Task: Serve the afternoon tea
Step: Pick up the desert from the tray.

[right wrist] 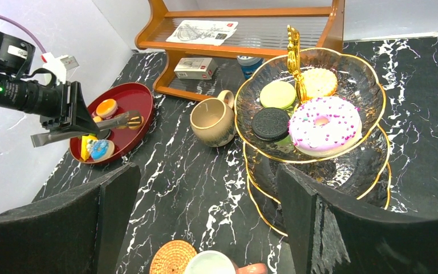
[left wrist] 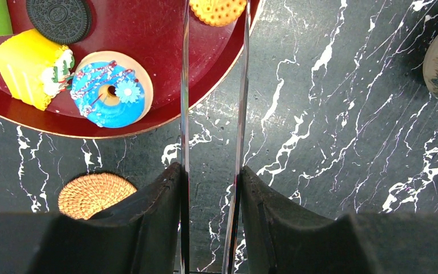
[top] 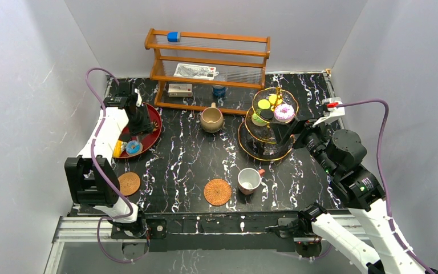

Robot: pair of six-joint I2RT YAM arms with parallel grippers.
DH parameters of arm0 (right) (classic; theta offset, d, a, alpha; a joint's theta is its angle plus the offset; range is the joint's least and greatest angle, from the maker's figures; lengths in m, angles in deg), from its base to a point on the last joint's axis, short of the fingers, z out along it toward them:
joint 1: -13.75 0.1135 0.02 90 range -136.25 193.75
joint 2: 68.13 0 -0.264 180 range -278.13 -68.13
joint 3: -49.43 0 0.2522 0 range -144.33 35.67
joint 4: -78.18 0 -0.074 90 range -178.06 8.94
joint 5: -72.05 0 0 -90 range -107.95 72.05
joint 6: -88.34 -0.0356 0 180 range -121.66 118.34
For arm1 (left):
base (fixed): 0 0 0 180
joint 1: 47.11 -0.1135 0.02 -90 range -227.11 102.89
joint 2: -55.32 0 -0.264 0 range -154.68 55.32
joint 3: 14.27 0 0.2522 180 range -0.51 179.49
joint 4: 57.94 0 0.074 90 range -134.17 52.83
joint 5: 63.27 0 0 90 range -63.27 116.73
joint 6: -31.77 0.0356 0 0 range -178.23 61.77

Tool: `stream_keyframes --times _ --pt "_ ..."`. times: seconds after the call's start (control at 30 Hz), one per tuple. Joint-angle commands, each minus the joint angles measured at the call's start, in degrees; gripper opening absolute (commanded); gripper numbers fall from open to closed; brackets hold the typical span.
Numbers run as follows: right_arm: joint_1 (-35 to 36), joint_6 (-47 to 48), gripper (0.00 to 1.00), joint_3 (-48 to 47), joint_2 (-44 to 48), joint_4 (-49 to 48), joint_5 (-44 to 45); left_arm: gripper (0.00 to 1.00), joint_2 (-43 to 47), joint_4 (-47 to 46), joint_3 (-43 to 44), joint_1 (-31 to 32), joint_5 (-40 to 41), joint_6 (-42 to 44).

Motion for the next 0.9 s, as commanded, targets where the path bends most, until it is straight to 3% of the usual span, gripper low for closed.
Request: stream_keyframes --times 0.0,0.33,0.87 --pt "0.3 0.4 0.99 -3.0 -0.2 -1.2 1.5 0.34 4.0 0.7 2.6 1.0 -0.2 -0.1" --pt "0.2 0.5 0.99 -4.7 -0.7 0.3 3.3 0.34 7.3 -0.5 5.8 5.5 -5.2 -1.3" --pt "0.2 1.2 0.99 -6.9 -0.8 1.9 5.0 0.34 8.3 -5.8 9.7 23.8 -15.2 -12.0"
